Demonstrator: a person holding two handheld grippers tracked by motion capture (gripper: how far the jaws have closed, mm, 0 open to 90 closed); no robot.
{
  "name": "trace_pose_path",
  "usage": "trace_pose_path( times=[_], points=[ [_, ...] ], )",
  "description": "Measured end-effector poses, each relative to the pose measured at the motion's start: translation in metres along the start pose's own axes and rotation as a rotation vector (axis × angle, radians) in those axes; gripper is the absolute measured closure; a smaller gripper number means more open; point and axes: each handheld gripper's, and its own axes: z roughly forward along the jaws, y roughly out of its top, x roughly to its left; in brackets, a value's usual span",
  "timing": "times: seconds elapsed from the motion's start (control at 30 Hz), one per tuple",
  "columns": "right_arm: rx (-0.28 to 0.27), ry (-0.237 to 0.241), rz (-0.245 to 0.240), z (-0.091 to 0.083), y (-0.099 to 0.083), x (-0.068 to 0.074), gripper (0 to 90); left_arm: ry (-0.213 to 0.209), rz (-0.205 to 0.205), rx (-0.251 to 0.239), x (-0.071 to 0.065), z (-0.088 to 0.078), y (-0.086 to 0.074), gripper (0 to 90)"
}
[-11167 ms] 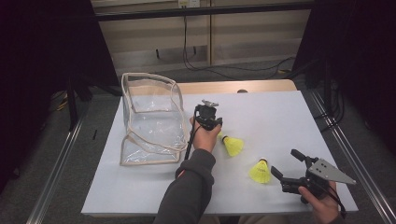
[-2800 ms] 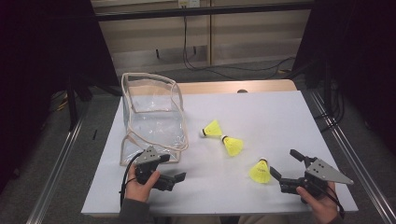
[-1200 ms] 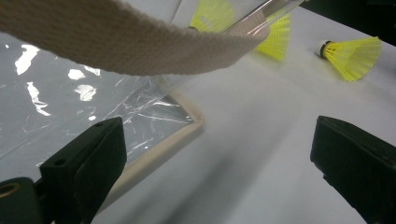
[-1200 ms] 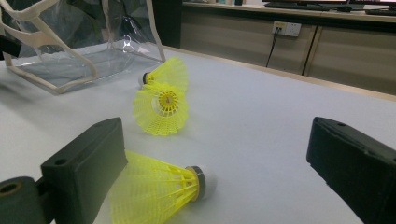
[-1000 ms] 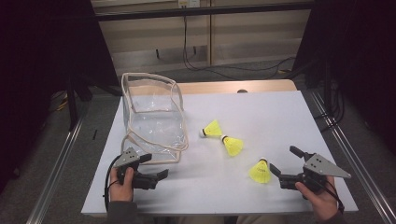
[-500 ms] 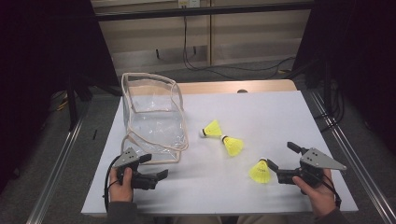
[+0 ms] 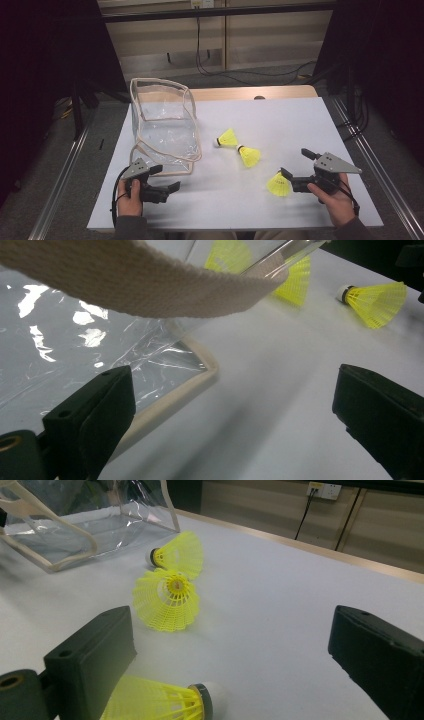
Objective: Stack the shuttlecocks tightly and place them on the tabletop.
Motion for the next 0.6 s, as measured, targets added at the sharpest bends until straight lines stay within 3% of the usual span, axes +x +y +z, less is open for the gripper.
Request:
trace_pose_path(
  times=[0.6],
  points=[
    [0.023, 0.026, 0.003, 0.011, 0.013, -0.003, 4.0, -0.008, 0.004, 0.002, -0.001, 0.002, 0.0, 3.6]
  ],
)
